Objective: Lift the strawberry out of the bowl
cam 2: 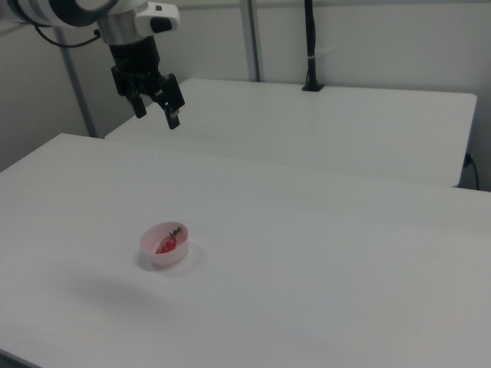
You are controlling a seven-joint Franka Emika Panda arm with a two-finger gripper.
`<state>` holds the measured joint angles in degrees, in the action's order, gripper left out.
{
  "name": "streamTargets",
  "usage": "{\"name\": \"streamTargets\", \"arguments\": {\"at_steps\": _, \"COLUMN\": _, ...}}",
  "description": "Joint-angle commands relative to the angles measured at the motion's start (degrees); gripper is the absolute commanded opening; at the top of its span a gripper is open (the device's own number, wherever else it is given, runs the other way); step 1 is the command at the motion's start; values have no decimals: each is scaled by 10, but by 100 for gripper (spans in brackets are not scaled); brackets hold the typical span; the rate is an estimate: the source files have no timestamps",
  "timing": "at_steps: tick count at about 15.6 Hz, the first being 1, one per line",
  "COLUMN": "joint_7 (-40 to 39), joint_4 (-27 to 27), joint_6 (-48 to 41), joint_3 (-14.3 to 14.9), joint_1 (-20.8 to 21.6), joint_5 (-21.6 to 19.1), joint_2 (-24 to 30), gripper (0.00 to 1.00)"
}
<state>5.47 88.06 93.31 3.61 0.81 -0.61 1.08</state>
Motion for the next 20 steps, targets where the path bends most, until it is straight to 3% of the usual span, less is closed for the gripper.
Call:
{"name": "streamTargets", "arguments": {"at_steps": 1, "joint_7": -48, "joint_4": 19, "joint_6": 9, "joint_3": 9, "joint_1": 7, "joint_5": 7, "joint_2": 11, "gripper": 100}}
{"name": "streamTargets", "arguments": {"at_steps": 7, "joint_7": -219, "joint_4": 48, "joint_6": 9, "joint_3": 9, "joint_1": -5, "joint_5": 9, "joint_2": -2, "gripper": 100}}
{"name": "streamTargets", "arguments": {"at_steps": 9, "joint_7": -194, "joint_4": 74, "joint_6": 12, "joint_3": 6, "joint_1": -1, "joint_5": 14, "joint_2": -10, "gripper": 100}}
{"name": "streamTargets", "arguments": {"at_steps": 11, "joint_7": -153, "joint_4": 110, "joint_6": 18, "joint_3": -2, "joint_1": 8, "joint_5": 44, "joint_2": -13, "gripper": 100}}
{"name": "streamTargets", "arguments": {"at_steps": 16, "joint_7": -14, "joint_4": 214, "joint_6": 137, "joint_3": -55, "joint_1": 11, "joint_5": 70, "joint_2": -34, "gripper": 100}}
{"name": "streamTargets", "arguments": {"at_steps": 18, "joint_7": -13, "joint_4": 214, "joint_6": 154, "joint_3": -66, "joint_1": 11, "joint_5": 70, "joint_2": -63, "gripper": 87}}
{"name": "streamTargets", "arguments": {"at_steps": 20, "joint_7": -11, "joint_4": 212, "joint_6": 174, "joint_3": -67, "joint_1": 12, "joint_5": 60, "joint_2": -79, "gripper": 62}}
